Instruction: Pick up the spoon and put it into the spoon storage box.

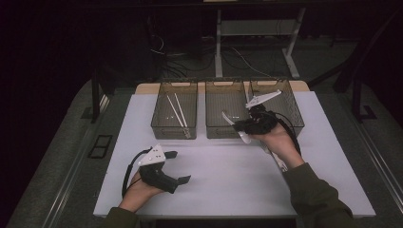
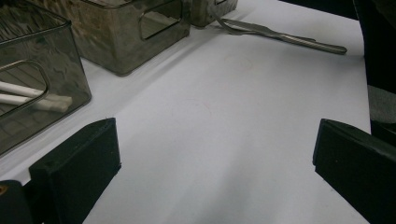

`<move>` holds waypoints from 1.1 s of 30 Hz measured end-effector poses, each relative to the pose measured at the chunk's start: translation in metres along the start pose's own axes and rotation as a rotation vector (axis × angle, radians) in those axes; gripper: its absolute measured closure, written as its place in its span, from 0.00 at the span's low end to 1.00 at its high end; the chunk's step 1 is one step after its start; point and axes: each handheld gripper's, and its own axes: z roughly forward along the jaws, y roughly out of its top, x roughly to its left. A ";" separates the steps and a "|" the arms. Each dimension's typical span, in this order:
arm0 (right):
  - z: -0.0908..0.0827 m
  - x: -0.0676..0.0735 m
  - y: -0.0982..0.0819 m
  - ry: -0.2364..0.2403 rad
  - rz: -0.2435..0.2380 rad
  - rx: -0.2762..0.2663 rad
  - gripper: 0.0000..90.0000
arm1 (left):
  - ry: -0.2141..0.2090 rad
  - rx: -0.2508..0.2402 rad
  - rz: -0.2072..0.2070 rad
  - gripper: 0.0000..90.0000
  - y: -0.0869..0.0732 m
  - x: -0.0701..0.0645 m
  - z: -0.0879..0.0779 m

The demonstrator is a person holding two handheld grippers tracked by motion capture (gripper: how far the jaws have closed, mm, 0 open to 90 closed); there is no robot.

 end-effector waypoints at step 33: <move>0.062 -0.060 0.040 -0.102 0.097 0.045 0.90 | -0.012 -0.013 -0.001 0.00 0.001 -0.001 0.001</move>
